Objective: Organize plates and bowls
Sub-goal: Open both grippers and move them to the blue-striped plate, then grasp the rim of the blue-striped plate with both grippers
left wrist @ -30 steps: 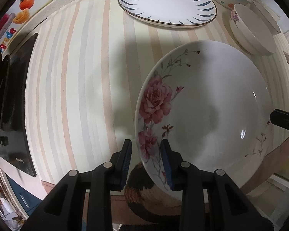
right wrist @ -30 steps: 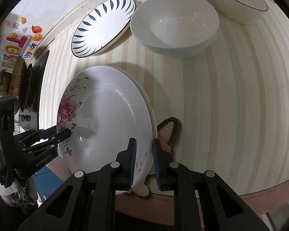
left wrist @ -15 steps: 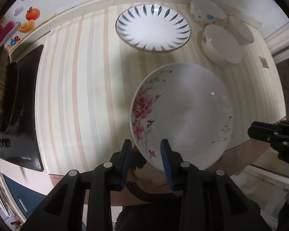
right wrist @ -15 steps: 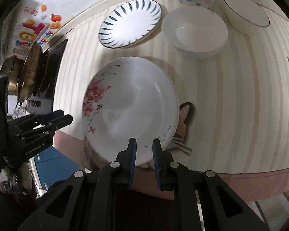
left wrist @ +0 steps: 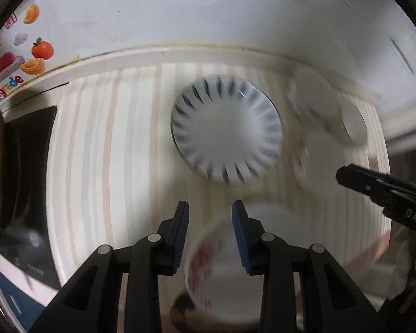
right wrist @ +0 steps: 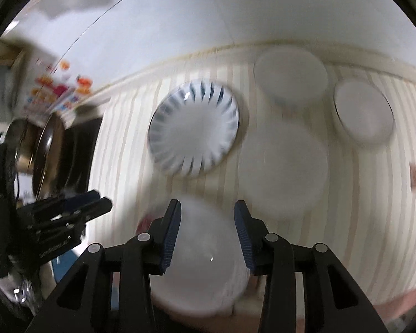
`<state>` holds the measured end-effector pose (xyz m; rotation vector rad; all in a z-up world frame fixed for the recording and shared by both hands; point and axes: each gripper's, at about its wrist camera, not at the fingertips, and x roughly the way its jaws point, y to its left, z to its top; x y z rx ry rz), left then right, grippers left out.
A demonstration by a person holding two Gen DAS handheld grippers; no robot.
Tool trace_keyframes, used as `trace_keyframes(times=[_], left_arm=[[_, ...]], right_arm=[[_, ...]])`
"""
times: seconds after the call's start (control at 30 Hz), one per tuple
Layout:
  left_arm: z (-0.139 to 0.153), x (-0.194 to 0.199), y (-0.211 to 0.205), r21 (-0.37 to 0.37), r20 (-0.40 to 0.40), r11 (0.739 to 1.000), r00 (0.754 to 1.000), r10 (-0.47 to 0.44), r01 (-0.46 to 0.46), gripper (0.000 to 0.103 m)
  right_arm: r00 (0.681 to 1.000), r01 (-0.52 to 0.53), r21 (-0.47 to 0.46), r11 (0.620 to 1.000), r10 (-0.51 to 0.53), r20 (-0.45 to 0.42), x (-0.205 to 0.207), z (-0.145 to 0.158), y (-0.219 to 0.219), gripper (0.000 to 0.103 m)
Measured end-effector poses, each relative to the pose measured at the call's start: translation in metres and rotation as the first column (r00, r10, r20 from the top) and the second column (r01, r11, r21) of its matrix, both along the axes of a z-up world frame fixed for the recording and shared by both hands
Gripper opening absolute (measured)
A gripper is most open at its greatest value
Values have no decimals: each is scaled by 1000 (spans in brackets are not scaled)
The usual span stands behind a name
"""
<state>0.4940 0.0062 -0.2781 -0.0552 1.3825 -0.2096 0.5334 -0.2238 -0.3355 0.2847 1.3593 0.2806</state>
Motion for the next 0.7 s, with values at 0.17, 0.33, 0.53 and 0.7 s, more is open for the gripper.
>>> trace_keyframes(times=[0.17, 0.33, 0.53, 0.7], left_arm=[[-49, 65, 19, 23, -52, 995, 994, 98, -97, 30], [-92, 95, 22, 27, -136, 995, 985, 101, -98, 30], [-120, 107, 16, 2, -180, 997, 981, 77, -78, 18], [-119, 101, 12, 13, -148, 998, 987, 62, -61, 17]], right_arm=[[998, 24, -38, 999, -25, -50, 70, -41, 8, 43], [990, 34, -95, 995, -46, -133, 114, -84, 13, 43], [981, 21, -153, 988, -50, -188, 137, -118, 17, 31], [982, 14, -170, 985, -45, -181, 138, -125, 18, 12]])
